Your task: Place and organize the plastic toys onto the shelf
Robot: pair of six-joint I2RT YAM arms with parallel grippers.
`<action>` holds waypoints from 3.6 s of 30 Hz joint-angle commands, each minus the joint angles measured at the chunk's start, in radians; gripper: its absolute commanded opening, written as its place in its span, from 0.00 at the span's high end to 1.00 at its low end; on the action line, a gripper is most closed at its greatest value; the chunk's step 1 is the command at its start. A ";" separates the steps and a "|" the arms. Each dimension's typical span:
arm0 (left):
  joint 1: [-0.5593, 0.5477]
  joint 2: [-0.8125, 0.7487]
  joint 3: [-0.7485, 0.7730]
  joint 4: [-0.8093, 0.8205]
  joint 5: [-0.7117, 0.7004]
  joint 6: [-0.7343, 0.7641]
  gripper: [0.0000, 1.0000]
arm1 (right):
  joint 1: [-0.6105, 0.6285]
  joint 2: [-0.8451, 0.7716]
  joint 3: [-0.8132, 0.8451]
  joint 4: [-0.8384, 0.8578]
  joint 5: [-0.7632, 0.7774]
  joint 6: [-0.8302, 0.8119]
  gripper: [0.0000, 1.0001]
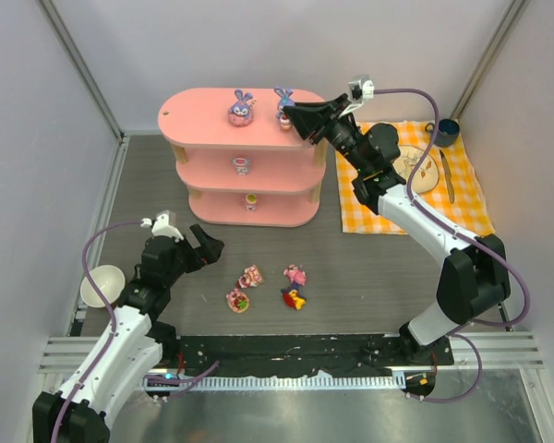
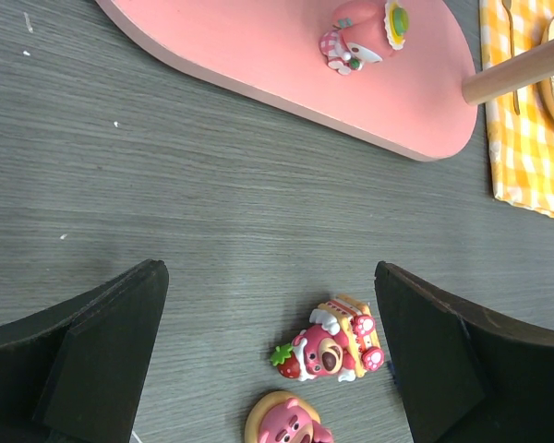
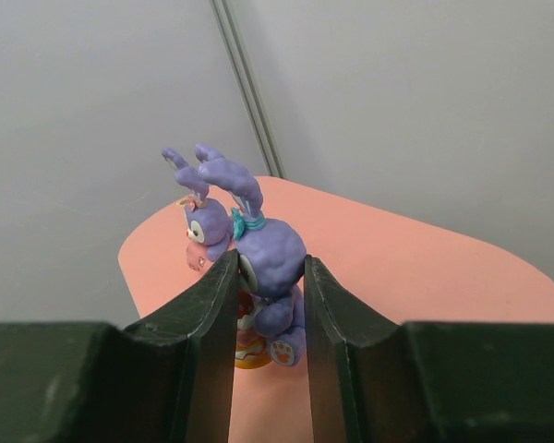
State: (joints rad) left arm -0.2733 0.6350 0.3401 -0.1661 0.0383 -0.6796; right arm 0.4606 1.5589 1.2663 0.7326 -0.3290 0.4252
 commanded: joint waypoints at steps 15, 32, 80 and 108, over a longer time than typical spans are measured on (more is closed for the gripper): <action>-0.003 -0.001 0.004 0.054 0.005 0.005 0.00 | 0.000 -0.016 -0.013 0.044 -0.012 -0.039 0.89; -0.003 0.000 0.007 0.053 0.006 0.003 0.00 | 0.003 -0.040 -0.022 -0.021 0.025 -0.077 0.78; -0.003 -0.049 0.010 0.013 -0.005 -0.003 0.00 | 0.003 -0.226 -0.056 -0.127 0.114 -0.209 0.17; -0.003 -0.213 0.027 -0.194 -0.048 -0.072 0.00 | 0.688 -0.665 -0.760 -0.595 0.752 0.038 0.20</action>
State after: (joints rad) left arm -0.2737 0.4637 0.3401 -0.3359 -0.0071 -0.7330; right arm 1.0225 0.7914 0.4675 0.0959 0.2459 0.4183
